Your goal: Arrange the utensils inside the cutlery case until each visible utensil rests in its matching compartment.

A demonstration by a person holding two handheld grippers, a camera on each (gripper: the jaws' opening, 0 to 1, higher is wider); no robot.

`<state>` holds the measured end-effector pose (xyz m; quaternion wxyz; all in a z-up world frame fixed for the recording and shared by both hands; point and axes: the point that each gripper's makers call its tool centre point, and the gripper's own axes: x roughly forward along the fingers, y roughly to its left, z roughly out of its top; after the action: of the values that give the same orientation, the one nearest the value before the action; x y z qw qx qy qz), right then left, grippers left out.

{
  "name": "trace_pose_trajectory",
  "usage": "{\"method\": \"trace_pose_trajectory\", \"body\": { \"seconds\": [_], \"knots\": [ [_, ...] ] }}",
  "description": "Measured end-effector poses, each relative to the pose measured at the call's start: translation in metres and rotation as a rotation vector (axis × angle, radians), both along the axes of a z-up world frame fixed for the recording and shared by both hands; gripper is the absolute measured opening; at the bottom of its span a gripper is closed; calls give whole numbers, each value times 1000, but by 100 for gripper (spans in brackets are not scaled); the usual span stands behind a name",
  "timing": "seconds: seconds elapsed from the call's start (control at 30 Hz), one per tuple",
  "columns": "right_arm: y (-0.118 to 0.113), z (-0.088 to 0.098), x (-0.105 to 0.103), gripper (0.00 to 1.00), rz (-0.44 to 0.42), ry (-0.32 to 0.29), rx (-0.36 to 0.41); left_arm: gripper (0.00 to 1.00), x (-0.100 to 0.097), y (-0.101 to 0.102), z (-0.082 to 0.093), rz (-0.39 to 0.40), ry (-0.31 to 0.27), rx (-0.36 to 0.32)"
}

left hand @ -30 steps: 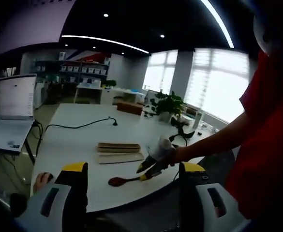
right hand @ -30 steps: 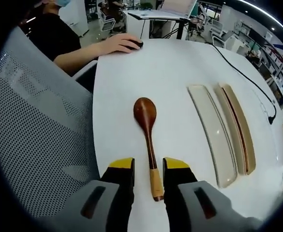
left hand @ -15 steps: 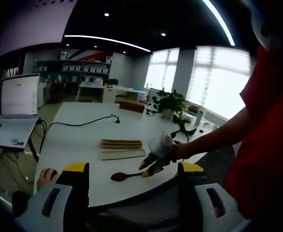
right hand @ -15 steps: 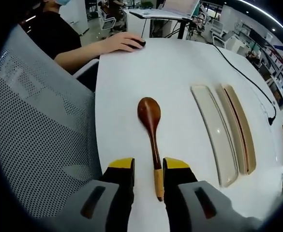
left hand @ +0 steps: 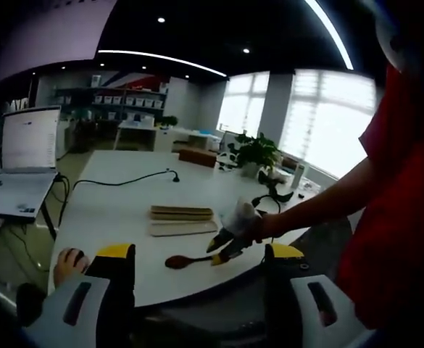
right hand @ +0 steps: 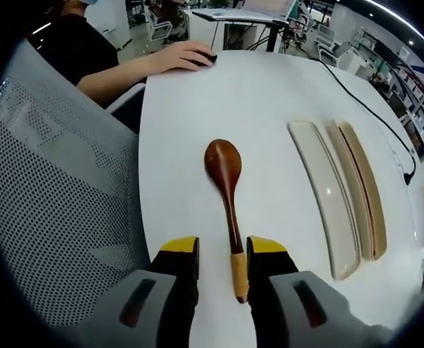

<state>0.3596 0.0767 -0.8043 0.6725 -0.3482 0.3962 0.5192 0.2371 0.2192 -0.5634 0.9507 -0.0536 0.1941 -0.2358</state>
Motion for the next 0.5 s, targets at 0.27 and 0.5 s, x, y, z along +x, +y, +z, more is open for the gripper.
{"method": "trace_pose_trajectory", "body": {
  "seconds": [0.27,0.5],
  "knots": [
    [2,-5,1,22,0,-1,-14,73,4,4,3,-2,-3,19],
    [7,-6,2,21,0,8,-7,73,6,6,2,-6,3,31]
  ]
}}
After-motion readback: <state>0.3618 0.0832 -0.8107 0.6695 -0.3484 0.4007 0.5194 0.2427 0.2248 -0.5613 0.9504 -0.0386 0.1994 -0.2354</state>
